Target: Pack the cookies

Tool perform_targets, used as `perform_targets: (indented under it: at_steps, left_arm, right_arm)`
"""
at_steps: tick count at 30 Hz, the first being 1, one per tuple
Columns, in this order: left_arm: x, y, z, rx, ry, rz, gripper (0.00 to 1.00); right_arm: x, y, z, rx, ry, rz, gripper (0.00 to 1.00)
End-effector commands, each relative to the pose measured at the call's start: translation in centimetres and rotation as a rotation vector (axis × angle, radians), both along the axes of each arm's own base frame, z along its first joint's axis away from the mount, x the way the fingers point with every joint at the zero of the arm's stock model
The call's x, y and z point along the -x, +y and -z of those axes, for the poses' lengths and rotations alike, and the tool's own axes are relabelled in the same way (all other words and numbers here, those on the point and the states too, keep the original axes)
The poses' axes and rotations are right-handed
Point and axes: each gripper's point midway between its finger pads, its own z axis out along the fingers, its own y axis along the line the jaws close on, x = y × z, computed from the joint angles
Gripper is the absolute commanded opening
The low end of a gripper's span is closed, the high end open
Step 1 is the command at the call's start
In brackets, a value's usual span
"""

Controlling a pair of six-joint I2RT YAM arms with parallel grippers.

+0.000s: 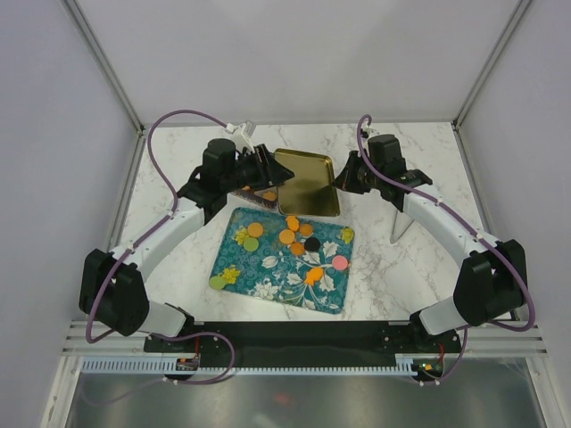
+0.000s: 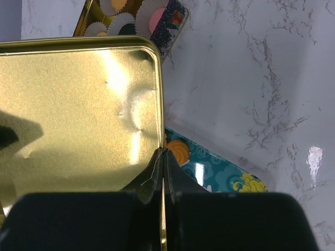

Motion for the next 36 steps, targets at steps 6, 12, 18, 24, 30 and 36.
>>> perform_targets:
  at_steps: [6, 12, 18, 24, 30, 36]
  left_arm:
    - [-0.6, 0.5, 1.4, -0.075, 0.047, -0.021, 0.27]
    - [-0.8, 0.9, 1.8, -0.132, 0.070, -0.022, 0.03]
    - [-0.7, 1.5, 1.6, -0.178, 0.107, -0.024, 0.02]
    - [-0.9, 1.9, 2.2, -0.163, 0.210, 0.001, 0.02]
    - [0.0, 2.0, 2.2, -0.121, 0.278, 0.050, 0.02]
    - [0.7, 2.6, 2.0, -0.101, 0.298, 0.067, 0.02]
  right_arm:
    - [-0.1, 1.0, -2.9, -0.069, -0.073, -0.021, 0.05]
    - [0.2, 0.6, -4.4, -0.034, -0.151, -0.036, 0.27]
    - [1.5, -1.8, -8.0, 0.140, -0.356, -0.012, 0.61]
    - [8.1, 2.4, -11.9, 0.322, -0.631, -0.173, 0.76]
    - [15.4, 8.2, -9.9, 0.639, -0.811, -0.382, 0.78]
    - [16.4, 10.1, -5.9, 0.952, -0.867, -0.423, 0.79]
